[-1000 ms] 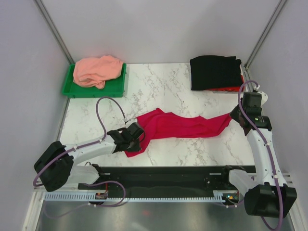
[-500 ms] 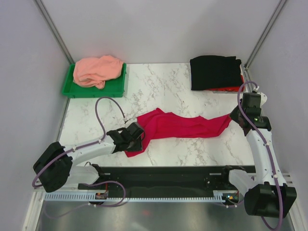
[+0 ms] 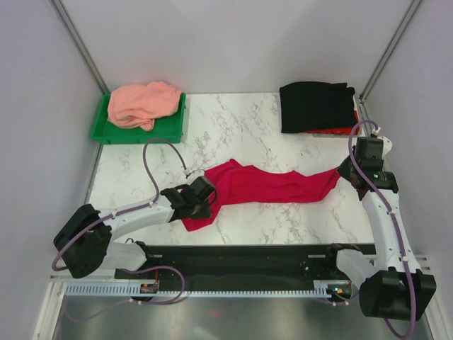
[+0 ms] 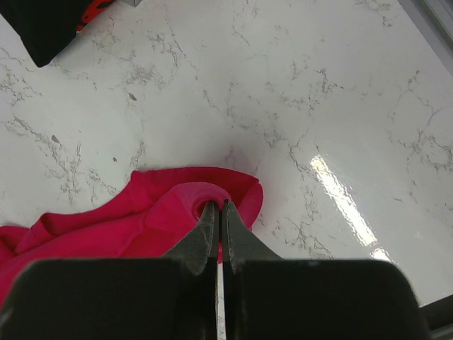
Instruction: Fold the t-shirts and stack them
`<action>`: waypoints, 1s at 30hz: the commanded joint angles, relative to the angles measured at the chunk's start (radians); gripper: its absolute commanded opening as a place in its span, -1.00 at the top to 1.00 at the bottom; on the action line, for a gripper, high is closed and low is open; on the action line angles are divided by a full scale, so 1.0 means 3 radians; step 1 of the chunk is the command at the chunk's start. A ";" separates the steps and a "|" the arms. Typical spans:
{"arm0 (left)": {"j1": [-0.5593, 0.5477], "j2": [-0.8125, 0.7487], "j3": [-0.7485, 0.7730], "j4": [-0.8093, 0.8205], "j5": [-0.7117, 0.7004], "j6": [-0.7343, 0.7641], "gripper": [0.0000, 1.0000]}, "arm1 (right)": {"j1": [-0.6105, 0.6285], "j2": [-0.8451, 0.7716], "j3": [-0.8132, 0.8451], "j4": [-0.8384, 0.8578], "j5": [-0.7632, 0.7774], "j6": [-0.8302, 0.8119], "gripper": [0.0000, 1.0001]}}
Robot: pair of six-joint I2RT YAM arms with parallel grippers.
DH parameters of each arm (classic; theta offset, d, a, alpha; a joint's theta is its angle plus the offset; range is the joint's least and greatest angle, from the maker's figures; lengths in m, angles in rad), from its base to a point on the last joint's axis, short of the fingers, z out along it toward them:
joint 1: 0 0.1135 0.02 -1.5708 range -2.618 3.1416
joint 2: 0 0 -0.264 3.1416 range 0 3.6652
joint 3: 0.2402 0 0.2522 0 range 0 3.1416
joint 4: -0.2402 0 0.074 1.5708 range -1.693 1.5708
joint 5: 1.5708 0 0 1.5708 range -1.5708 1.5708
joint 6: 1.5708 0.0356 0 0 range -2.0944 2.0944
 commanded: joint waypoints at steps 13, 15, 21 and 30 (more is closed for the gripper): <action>-0.0013 0.0020 0.0208 0.0056 -0.0186 -0.0010 0.96 | -0.0010 0.0006 -0.0014 0.0107 -0.0016 -0.0043 1.00; -0.0013 -0.0021 0.0264 -0.0026 -0.0222 -0.0011 0.96 | -0.0010 0.0006 -0.0014 0.0112 -0.0041 -0.0037 1.00; -0.0013 -0.0608 0.0783 -0.0588 -0.0380 0.0076 0.96 | -0.0010 -0.0117 0.0210 0.0030 -0.0444 0.0269 1.00; -0.0013 -0.0737 0.3302 -0.1519 -0.0790 0.0919 0.96 | -0.0010 -0.0250 0.1794 -0.0342 -0.0819 0.0444 1.00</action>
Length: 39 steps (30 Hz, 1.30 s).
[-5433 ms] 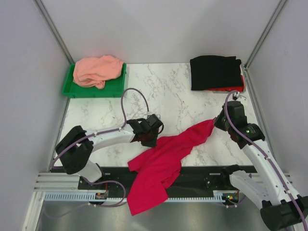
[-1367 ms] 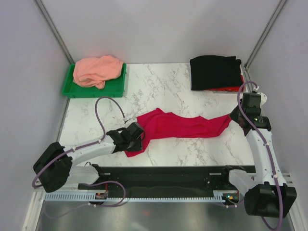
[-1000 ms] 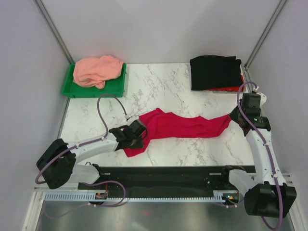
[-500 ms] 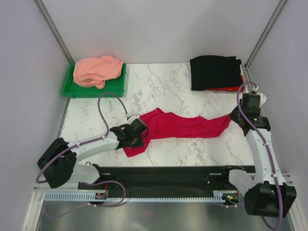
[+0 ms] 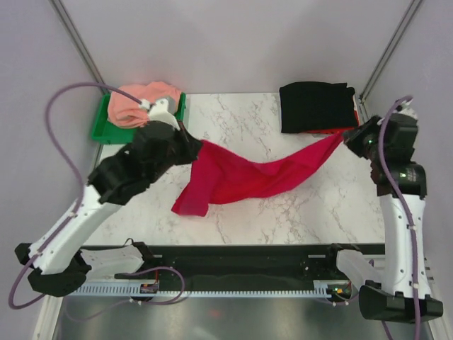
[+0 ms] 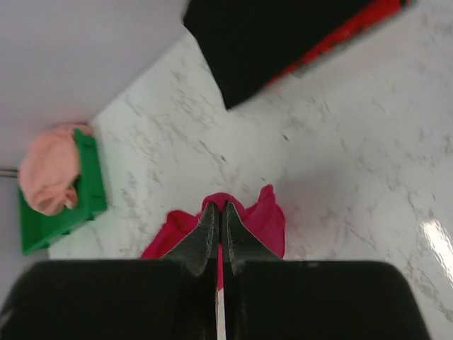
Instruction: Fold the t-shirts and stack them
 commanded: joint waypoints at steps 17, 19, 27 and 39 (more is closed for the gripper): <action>-0.0008 -0.0699 0.2131 0.0040 -0.0179 0.1776 0.96 | 0.0295 -0.0850 0.2884 0.0382 0.1506 -0.0728 1.00; -0.0013 -0.0812 0.2023 0.0169 -0.0209 0.1822 0.96 | 0.0316 -0.0738 0.3022 0.0454 0.1267 -0.0871 1.00; -0.0008 -0.0225 0.1594 0.0423 -0.1174 0.2128 0.96 | 0.0260 0.0519 0.3131 0.0255 0.0979 -0.0969 1.00; 0.2083 0.1404 0.0177 0.0951 0.0704 0.1316 0.96 | 0.0663 0.2258 0.1669 0.0684 0.1724 -0.1015 1.00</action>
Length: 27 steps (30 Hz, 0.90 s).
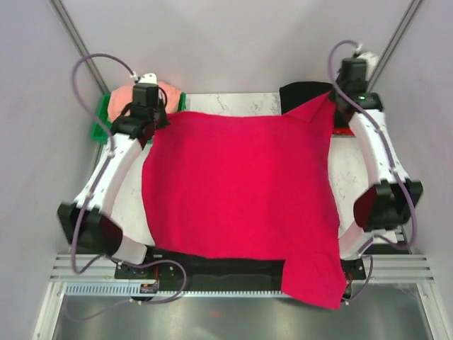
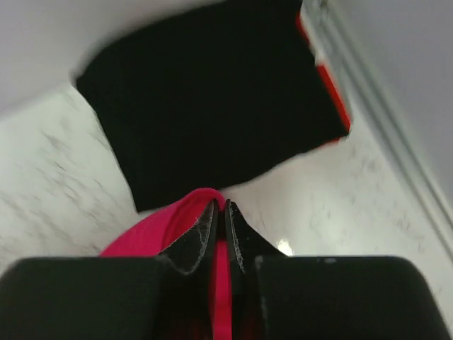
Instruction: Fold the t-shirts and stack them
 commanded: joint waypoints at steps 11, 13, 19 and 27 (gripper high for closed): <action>0.0497 0.1000 -0.0189 0.0414 0.0861 -0.0516 -0.80 | 0.0290 0.0279 -0.0478 0.0345 0.0474 -0.0022 -0.96; 0.0487 0.0816 -0.0398 0.0414 0.0845 -0.0557 -0.80 | 0.0310 0.0028 -0.0764 0.0392 0.0264 0.0080 -0.96; 0.0339 0.0242 -0.1215 0.0572 0.0942 -0.0690 -0.74 | 0.0331 -0.0341 -0.1695 0.0402 -0.0313 0.0474 -0.94; -0.0055 0.0190 -0.2066 0.1022 0.1125 -0.1058 -0.67 | 0.0336 -0.0081 -0.2278 0.0157 -0.0407 0.0725 -0.90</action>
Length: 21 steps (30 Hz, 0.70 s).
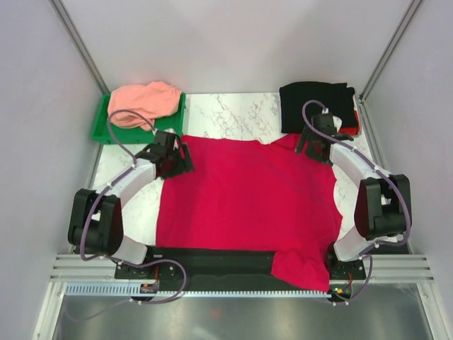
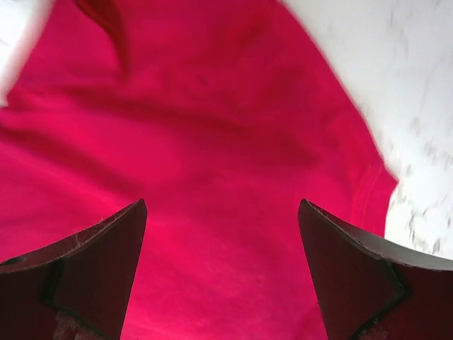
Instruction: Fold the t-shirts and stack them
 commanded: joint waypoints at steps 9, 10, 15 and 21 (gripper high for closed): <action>-0.0123 0.0867 -0.0019 0.0426 0.0108 -0.0393 -0.56 | -0.0176 0.0878 0.0003 -0.0149 -0.0151 0.0185 -0.92; -0.0113 0.0913 0.0022 0.0426 0.0092 -0.0408 -0.55 | -0.0196 0.1056 0.0060 -0.0144 -0.0131 0.0169 -0.92; -0.0097 0.1067 0.0120 0.0415 -0.0076 -0.0551 -0.52 | -0.0222 0.1635 0.0637 -0.0128 -0.0044 0.0072 -0.92; 0.0015 0.1465 0.0589 0.0323 -0.0077 -0.0592 -0.52 | -0.0232 0.2279 0.1745 -0.0337 -0.0029 0.0021 -0.92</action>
